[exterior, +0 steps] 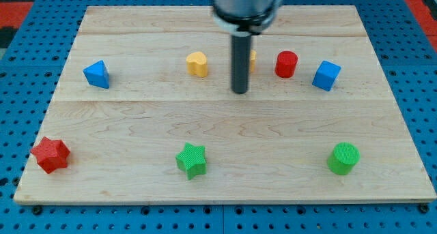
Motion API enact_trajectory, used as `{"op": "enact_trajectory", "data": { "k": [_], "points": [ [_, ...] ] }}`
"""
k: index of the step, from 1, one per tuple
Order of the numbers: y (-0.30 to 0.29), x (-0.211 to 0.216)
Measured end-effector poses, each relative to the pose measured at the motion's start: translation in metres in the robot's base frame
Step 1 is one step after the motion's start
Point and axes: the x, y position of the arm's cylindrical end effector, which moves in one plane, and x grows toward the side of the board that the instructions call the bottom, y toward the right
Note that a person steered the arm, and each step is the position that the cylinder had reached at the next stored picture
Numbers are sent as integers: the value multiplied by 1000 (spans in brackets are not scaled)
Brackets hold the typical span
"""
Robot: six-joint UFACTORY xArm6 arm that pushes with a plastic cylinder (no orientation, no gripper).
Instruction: Move the yellow hexagon towards the top center of the board
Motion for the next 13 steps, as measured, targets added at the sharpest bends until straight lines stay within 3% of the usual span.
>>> {"op": "enact_trajectory", "data": {
  "k": [2, 3, 4, 5, 7, 8, 10, 12, 13],
  "points": [
    [-75, -91],
    [-82, -52],
    [-33, -15],
    [-5, -35],
    [-15, -92],
    [55, -93],
    [-33, -74],
    [-21, -142],
    [-15, -127]
  ]
}}
